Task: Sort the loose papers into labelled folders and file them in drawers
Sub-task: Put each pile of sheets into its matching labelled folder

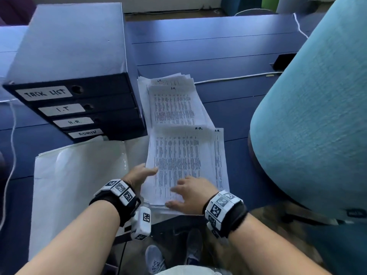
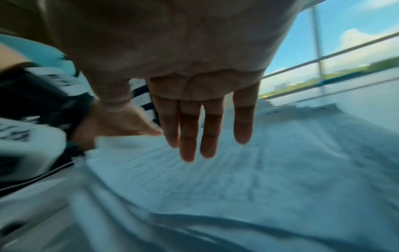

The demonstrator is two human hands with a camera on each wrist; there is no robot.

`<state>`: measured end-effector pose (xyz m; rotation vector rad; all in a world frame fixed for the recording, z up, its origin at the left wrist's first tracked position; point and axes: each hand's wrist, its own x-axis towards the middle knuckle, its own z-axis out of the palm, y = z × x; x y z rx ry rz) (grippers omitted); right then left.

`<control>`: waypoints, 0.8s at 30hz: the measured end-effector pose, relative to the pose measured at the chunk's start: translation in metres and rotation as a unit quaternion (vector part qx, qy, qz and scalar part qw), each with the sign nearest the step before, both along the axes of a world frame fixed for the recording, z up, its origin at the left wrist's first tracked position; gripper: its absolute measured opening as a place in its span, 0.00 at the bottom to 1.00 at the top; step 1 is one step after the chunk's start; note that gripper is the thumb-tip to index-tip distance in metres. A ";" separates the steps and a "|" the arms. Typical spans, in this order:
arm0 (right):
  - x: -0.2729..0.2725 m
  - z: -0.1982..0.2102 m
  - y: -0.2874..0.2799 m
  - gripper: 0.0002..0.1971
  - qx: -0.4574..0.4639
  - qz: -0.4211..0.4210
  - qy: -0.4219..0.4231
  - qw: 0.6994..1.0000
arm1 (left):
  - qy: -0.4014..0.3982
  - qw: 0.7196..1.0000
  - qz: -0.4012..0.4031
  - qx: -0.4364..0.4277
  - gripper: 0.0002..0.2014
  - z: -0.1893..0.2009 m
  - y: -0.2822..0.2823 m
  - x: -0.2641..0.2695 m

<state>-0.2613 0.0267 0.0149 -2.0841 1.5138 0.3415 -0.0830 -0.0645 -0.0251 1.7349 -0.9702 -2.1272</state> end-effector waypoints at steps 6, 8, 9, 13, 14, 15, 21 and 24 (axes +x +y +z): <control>-0.060 -0.041 -0.010 0.15 -0.076 -0.341 0.014 0.937 | -0.066 0.995 -0.010 -0.070 0.11 -0.005 0.007 0.000; -0.080 -0.050 -0.010 0.16 -0.068 -0.452 0.026 0.889 | -0.088 0.992 -0.025 -0.088 0.11 -0.002 0.009 -0.005; -0.087 -0.053 -0.010 0.17 -0.064 -0.496 0.021 0.866 | -0.101 0.989 -0.036 -0.100 0.11 -0.002 0.010 -0.007; -0.088 -0.060 -0.015 0.19 -0.044 -0.549 -0.032 0.834 | -0.125 0.981 -0.074 -0.129 0.13 -0.010 0.015 -0.016; -0.084 -0.060 -0.017 0.18 -0.040 -0.542 -0.048 0.838 | -0.134 0.978 -0.081 -0.135 0.15 -0.015 0.016 -0.018; -0.080 -0.060 -0.018 0.18 -0.036 -0.533 -0.058 0.844 | -0.144 0.976 -0.087 -0.140 0.19 -0.026 0.014 -0.018; -0.061 -0.064 -0.012 0.17 -0.040 -0.483 -0.071 0.872 | -0.179 0.967 -0.087 -0.160 0.24 -0.004 0.026 -0.029; -0.068 -0.066 -0.013 0.23 -0.044 -0.478 -0.072 0.874 | -0.199 0.948 -0.057 -0.242 0.23 0.010 0.032 -0.020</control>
